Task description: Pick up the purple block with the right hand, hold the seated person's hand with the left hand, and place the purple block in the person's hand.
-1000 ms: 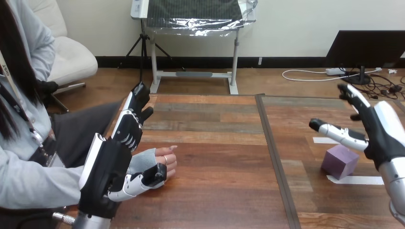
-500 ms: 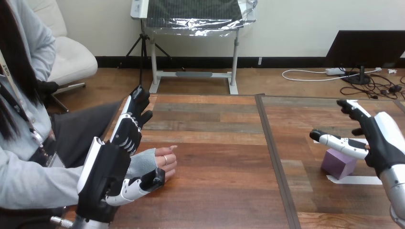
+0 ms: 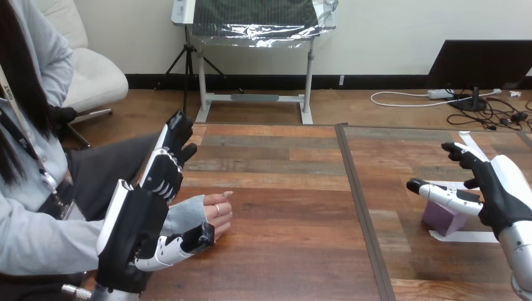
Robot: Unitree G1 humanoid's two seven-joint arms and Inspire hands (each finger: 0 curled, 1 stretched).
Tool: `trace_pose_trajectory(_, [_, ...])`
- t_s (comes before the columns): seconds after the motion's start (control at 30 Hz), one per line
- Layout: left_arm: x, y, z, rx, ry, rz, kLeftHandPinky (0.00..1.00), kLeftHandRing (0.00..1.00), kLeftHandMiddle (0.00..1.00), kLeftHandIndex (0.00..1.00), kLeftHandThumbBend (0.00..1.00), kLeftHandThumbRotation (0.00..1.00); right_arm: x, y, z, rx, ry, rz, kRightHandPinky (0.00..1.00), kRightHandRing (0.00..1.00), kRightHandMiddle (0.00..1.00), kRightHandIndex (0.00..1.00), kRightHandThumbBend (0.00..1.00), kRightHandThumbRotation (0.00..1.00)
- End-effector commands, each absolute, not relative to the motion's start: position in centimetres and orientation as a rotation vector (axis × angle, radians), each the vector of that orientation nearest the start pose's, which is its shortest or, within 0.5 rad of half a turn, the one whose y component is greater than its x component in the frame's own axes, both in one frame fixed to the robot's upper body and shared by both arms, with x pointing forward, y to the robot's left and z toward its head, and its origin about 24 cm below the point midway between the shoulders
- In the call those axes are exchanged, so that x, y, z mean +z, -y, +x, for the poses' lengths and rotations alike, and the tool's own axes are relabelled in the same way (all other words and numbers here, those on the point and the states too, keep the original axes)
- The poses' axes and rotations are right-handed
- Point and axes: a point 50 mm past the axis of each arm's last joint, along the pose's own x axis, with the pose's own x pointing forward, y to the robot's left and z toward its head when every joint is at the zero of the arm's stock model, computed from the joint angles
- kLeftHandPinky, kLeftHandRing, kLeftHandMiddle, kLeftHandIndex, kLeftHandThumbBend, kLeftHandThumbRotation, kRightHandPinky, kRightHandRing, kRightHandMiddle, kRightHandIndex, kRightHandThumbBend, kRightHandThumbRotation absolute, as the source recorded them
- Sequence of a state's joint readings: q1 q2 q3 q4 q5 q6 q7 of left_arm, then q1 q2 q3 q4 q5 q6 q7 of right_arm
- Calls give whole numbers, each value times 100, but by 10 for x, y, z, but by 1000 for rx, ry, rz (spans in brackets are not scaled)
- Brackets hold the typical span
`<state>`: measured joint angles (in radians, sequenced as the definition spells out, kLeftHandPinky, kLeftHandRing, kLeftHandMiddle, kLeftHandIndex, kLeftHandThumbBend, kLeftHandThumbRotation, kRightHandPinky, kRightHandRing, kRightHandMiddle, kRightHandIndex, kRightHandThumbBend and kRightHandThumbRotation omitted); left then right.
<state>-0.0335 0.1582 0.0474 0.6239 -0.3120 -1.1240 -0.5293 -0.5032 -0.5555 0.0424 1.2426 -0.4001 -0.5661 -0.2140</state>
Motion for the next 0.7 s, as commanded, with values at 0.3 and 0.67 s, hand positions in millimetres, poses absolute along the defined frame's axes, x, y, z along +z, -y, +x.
trace_pose_trajectory(0.3, [39, -194, 218, -286, 639, 91, 97, 100, 100, 99, 100, 63, 31, 308, 309, -139, -130, -882, 78, 90, 88, 88, 98, 64])
trace_pose_trajectory(0.67, [41, -194, 215, -290, 646, 72, 97, 100, 100, 99, 100, 61, 21, 308, 305, -135, -184, -895, 76, 88, 88, 90, 97, 63])
